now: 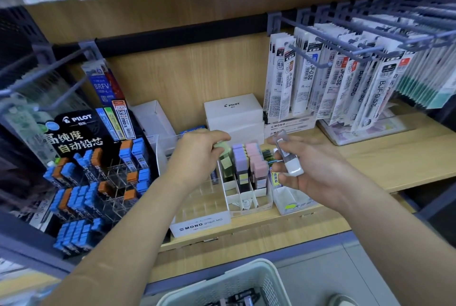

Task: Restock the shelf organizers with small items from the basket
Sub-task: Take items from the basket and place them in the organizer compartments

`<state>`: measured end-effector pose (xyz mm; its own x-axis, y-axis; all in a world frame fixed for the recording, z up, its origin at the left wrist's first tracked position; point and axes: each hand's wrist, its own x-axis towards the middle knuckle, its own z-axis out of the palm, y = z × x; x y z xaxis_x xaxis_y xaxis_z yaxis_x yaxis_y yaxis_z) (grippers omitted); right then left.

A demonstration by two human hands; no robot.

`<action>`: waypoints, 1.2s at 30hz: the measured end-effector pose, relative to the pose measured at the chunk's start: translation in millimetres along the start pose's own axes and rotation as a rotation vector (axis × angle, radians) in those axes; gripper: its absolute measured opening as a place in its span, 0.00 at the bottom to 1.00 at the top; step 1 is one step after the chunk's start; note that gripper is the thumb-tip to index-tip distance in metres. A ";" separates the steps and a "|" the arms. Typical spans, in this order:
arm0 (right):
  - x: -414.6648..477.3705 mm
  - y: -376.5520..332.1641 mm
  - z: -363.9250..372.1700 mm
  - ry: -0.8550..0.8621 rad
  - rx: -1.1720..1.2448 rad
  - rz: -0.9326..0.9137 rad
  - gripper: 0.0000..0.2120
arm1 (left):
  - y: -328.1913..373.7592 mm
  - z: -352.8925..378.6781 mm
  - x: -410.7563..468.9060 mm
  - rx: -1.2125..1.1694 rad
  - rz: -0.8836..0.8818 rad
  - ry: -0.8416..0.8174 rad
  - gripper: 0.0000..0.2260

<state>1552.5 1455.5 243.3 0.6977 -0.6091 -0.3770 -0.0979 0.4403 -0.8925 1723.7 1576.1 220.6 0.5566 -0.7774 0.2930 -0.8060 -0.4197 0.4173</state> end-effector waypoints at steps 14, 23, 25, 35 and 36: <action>0.6 0.6 -1.5 -0.079 0.055 0.022 0.11 | -9.6 27.0 5.0 0.365 0.145 -0.094 0.11; 6.5 2.8 -5.4 0.040 -0.152 -0.172 0.07 | -5.4 32.5 10.7 0.547 0.088 -0.027 0.05; 6.9 0.8 -8.1 0.068 -0.084 -0.184 0.06 | -6.0 33.2 10.6 0.560 0.103 -0.027 0.05; 0.3 -3.6 -10.2 -0.182 -0.032 -0.112 0.09 | 61.9 -7.7 3.6 -0.787 -0.081 -0.159 0.13; -0.8 -4.5 -9.8 -0.237 -0.006 -0.100 0.11 | 65.6 -11.0 2.3 -0.893 -0.081 -0.242 0.15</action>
<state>1545.4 1447.6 245.2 0.8510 -0.4772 -0.2191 -0.0240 0.3814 -0.9241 1674.4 1551.9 258.1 0.4661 -0.8802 0.0891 -0.2569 -0.0383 0.9657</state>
